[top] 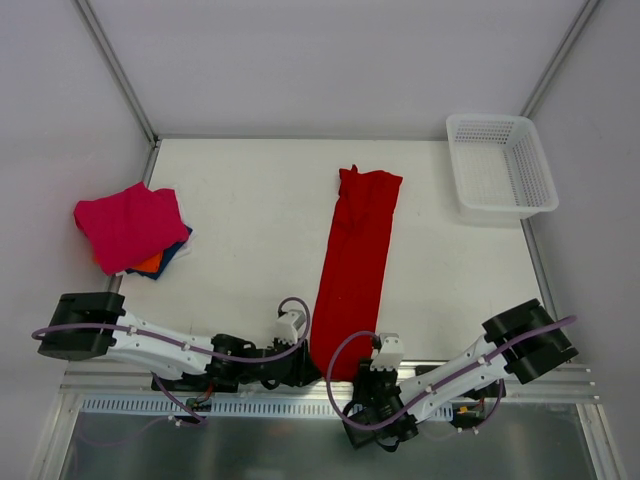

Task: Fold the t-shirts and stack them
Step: Fold the tshirt

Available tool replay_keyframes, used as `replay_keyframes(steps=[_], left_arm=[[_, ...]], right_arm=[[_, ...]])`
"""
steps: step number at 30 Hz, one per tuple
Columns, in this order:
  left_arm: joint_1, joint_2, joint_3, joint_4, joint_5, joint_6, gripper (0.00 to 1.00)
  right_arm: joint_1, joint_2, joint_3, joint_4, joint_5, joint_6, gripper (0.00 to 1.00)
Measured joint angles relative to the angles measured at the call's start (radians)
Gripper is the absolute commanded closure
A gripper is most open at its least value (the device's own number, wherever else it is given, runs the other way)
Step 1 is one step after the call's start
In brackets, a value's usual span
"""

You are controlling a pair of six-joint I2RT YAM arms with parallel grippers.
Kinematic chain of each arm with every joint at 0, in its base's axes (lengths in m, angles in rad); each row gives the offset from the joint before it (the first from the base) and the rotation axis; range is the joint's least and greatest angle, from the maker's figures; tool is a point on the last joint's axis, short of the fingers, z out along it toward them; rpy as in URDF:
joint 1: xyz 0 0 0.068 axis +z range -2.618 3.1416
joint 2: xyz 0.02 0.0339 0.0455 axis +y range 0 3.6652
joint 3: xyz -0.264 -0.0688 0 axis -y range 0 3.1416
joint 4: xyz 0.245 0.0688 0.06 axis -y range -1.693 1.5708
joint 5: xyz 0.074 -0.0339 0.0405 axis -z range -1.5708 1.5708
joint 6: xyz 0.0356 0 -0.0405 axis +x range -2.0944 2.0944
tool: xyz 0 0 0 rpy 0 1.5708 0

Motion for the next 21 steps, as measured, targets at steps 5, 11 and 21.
replay_keyframes(steps=[5,11,21], left_arm=[[-0.002,0.013,0.005,-0.01,0.005,-0.004,0.86],[-0.002,0.043,0.034,-0.036,0.019,-0.005,1.0],[-0.048,0.127,0.118,-0.077,0.021,-0.004,1.0]], right_arm=[[0.0,0.008,0.005,-0.024,-0.001,0.0,0.94],[0.002,0.019,0.024,-0.06,-0.005,0.0,0.99],[0.013,0.069,0.119,-0.148,-0.013,0.0,1.0]])
